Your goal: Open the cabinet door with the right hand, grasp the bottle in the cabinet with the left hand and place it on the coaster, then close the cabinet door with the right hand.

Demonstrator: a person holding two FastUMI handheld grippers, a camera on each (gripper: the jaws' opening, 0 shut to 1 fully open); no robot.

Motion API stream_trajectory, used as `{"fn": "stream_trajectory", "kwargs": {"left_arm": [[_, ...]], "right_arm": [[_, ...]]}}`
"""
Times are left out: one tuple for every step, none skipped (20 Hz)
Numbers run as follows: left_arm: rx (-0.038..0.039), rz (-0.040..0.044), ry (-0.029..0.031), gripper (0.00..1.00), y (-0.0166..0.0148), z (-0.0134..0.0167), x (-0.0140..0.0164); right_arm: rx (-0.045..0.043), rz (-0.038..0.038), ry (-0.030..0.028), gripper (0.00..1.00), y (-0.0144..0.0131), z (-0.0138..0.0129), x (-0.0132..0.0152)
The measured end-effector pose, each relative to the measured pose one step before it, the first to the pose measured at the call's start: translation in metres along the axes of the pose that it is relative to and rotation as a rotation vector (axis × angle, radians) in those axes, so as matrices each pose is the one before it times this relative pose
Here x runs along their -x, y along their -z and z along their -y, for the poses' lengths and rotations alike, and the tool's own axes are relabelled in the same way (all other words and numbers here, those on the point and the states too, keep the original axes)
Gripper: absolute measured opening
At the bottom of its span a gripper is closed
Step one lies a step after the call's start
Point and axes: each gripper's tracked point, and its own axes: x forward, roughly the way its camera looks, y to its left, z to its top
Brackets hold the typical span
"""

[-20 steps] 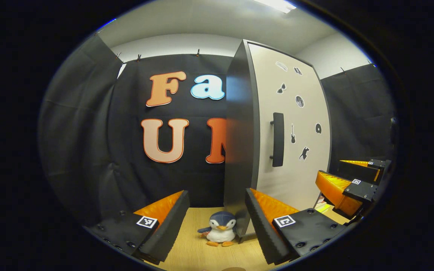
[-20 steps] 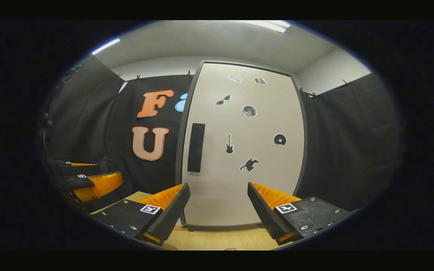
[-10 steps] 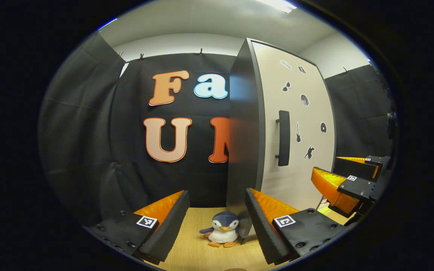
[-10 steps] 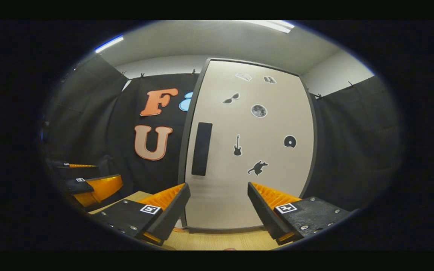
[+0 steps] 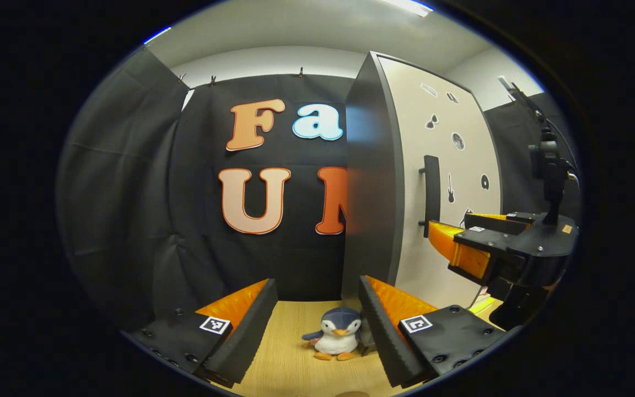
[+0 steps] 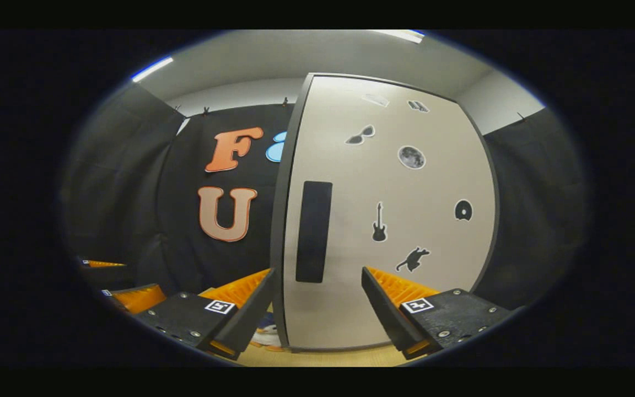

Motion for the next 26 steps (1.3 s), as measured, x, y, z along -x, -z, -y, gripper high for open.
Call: {"fn": "stream_trajectory", "kwargs": {"left_arm": [[-0.00216,-0.00307,-0.00319,0.96,0.00126,-0.00178,-0.00001],[-0.00154,-0.0042,-0.00474,0.96,0.00294,-0.00265,0.00043],[0.00178,-0.00316,-0.00398,0.96,0.00144,-0.00223,-0.00028],[0.00412,-0.00467,-0.0035,0.96,0.00164,-0.00073,-0.00104],[0.00533,-0.00602,-0.00349,0.96,0.00177,-0.00148,-0.00044],[0.00501,-0.00482,-0.00161,0.96,0.00183,-0.00129,-0.00061],[0.00358,-0.00368,-0.00232,0.96,0.00135,-0.00184,-0.00002],[0.00141,-0.00197,-0.00194,0.94,0.00097,-0.00145,-0.00024],[-0.00047,0.00031,-0.00387,0.94,0.00045,-0.00184,0.00026],[-0.00064,0.00031,-0.00373,0.94,0.00033,-0.00217,-0.00008],[-0.00042,-0.00044,-0.00451,0.97,-0.00005,-0.0023,0.00052],[0.00005,-0.00021,-0.00415,0.94,0.00085,-0.00272,0.00049],[0.00044,-0.0016,-0.00437,0.94,0.00008,-0.00168,0.00101],[0.00117,-0.00194,-0.00364,0.96,0.00091,-0.00186,0.00078],[0.00069,-0.00376,-0.00247,0.94,0.00093,-0.00158,0.00079],[0.00022,-0.00388,-0.00282,0.96,0.00177,-0.00118,0.00025],[-0.00052,-0.0035,-0.00069,0.96,0.00075,-0.00106,0.00056],[-0.00008,-0.00146,-0.00223,0.94,0.00079,-0.00021,0.00141],[0.00108,-0.00075,-0.00044,0.94,0.0002,-0.00123,0.00185],[0.00138,-0.00118,0.0007,0.94,-0.00013,0.00002,0.00185],[-0.00014,-0.00075,-0.00034,0.94,0.00019,-0.0008,0.00166],[-0.00176,-0.001,-0.00055,0.94,0.0004,-0.00082,0.00021],[-0.00298,0.00013,-0.00087,0.94,-0.00023,-0.00185,0.0013],[-0.00259,0.00103,-0.00236,0.94,-0.00092,-0.00193,-0.00003],[-0.00248,-0.00297,-0.00114,0.94,0.00045,-0.00241,-0.00067],[-0.0026,-0.004,0.00044,0.99,0.00002,-0.00198,-0.00208]], "right_arm": [[-0.01096,-0.00722,0.00109,0.93,0.00027,-0.00073,-0.00712],[-0.01136,-0.00386,0.0039,0.93,-0.00037,-0.00049,-0.00848],[-0.00974,-0.00298,0.00514,0.92,-0.00118,-0.00086,-0.00609],[-0.01051,-0.002,0.00278,0.91,-0.00069,-0.001,-0.00626],[-0.01036,-0.00518,0.00271,0.89,0.00095,-0.00098,-0.00607],[-0.0087,-0.0042,-0.00023,0.87,0.00005,-0.00098,-0.00379],[-0.00603,-0.00249,0.00393,0.83,-0.00086,-0.00007,-0.00236],[-0.00451,0.00183,0.00333,0.81,-0.00021,-0.00052,-0.00278],[-0.00203,0.0004,-0.0009,0.75,-0.00043,-0.00093,-0.00221],[0.00126,0.00015,0.00513,0.73,0.00094,0.00022,-0.00198],[0.00191,-0.00142,0.00153,0.66,0.00075,-0.00055,-0.00034],[-0.00991,0.00016,-0.00512,0.61,0.00108,-0.00344,-0.00095],[0.00184,0.0041,0.01788,0.49,-0.001,0.00359,0.00009],[-0.00316,0.0032,0.0024,0.43,-0.00068,0.00148,0.00051],[-0.0112,0.00144,-0.00008,0.36,0.00077,-0.00075,-0.00052],[-0.00635,-0.00288,-0.00308,0.35,0.00003,0.00023,-0.00067],[0.00054,0.00004,-0.00191,0.32,0.00006,0.00073,0.00001],[0.00173,-0.00049,0.00005,0.29,0.00015,0.00001,-0.00009],[0.00337,0.00092,-0.00051,0.25,-0.00024,-0.00012,0.00055],[0.00272,0.00079,0.00017,0.24,-0.00017,0.0005,0.00069],[-0.00652,0.00277,0.00136,0.17,-0.00054,0.00006,0.00066],[-0.00588,0.00246,0.00087,0.19,-0.00012,-0.00003,0.00103],[-0.00307,0.00335,-0.00036,0.14,-0.00064,0.00059,-0.00051],[-0.00512,0.00369,0.00079,0.18,0.00004,-0.00005,0.00171],[-0.00862,0.00381,0.00062,0.15,-0.00078,0.00035,0.00091],[-0.00575,0.0017,0.00282,0.15,0.00021,-0.00009,0.00249]]}}
